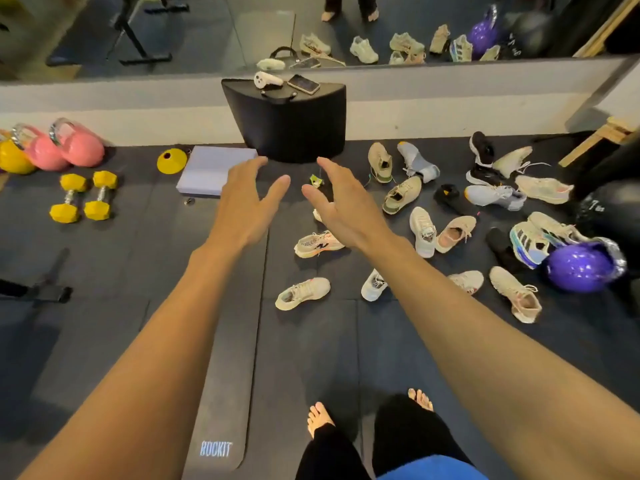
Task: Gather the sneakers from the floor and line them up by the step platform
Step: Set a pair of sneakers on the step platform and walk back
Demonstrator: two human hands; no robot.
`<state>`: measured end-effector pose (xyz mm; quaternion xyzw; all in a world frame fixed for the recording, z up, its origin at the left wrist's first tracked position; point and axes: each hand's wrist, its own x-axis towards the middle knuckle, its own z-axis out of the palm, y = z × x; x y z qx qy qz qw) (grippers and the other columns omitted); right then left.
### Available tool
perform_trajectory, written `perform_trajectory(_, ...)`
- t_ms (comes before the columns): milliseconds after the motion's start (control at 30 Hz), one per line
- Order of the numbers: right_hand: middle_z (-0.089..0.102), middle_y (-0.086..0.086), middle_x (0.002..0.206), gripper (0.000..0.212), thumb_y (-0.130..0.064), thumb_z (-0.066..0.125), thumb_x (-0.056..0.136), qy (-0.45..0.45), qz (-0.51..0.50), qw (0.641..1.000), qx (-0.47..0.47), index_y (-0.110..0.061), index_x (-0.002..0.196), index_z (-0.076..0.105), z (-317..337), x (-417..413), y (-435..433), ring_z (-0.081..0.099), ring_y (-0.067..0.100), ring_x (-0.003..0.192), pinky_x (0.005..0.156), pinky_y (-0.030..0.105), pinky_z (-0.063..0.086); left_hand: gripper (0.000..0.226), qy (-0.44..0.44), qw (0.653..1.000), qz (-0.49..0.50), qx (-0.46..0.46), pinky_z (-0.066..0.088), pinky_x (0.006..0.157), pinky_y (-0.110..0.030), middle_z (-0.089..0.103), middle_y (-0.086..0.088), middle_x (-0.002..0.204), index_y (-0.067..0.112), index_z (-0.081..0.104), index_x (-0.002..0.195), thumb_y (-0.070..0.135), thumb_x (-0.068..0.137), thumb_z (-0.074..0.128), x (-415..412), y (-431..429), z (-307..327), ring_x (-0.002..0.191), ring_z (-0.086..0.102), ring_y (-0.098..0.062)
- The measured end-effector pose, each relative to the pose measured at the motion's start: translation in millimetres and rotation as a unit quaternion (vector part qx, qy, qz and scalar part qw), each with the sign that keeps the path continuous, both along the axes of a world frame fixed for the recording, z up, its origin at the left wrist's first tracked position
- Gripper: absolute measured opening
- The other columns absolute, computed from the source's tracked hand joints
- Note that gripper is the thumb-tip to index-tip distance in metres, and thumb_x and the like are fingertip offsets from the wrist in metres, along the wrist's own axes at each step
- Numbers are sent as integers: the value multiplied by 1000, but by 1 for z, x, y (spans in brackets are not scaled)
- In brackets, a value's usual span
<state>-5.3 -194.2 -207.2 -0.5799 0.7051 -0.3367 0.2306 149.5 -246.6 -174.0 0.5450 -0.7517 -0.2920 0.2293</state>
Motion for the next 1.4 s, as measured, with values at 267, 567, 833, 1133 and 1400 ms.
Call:
perform_trajectory(267, 35, 2, 152, 60, -49, 42, 97, -15, -101, 995, 23, -21, 148, 28, -26, -23, -66, 33, 20, 138, 110, 42, 31, 53, -26, 994, -109, 18, 30, 112, -39, 35, -1, 150, 23, 38, 143, 46, 96, 47, -42, -101, -24, 136, 34, -18)
perform_trajectory(567, 32, -2, 153, 58, -49, 39, 97, -90, -187, 977, 54, -24, 148, 28, -72, -52, -184, 32, 17, 138, 110, 41, 30, 51, -78, 984, -151, 46, 32, 111, -49, 34, -1, 151, 24, 37, 143, 43, 96, 48, -83, -222, -60, 136, 35, -20)
perform_trajectory(833, 36, 2, 152, 56, -46, 36, 99, -81, -297, 944, 116, -20, 148, 29, -126, -71, -241, 35, 21, 137, 110, 43, 32, 46, -119, 965, -223, 74, 33, 110, -44, 39, -4, 147, 23, 41, 140, 40, 98, 46, -120, -301, -130, 132, 39, -20)
perform_trajectory(1133, 37, 5, 150, 55, -41, 41, 98, -140, -423, 879, 170, -19, 148, 30, -229, -54, -312, 38, 22, 134, 104, 36, 33, 41, -141, 923, -345, 94, 34, 107, -47, 45, -5, 139, 21, 46, 136, 33, 97, 47, -144, -387, -257, 127, 44, -22)
perform_trajectory(1400, 44, 2, 143, 53, -34, 49, 95, -155, -429, 870, 186, -23, 145, 33, -375, -40, -341, 47, 20, 124, 90, 30, 37, 33, -92, 914, -368, 143, 40, 98, -49, 52, -5, 130, 19, 52, 128, 25, 97, 46, -143, -385, -437, 118, 50, -24)
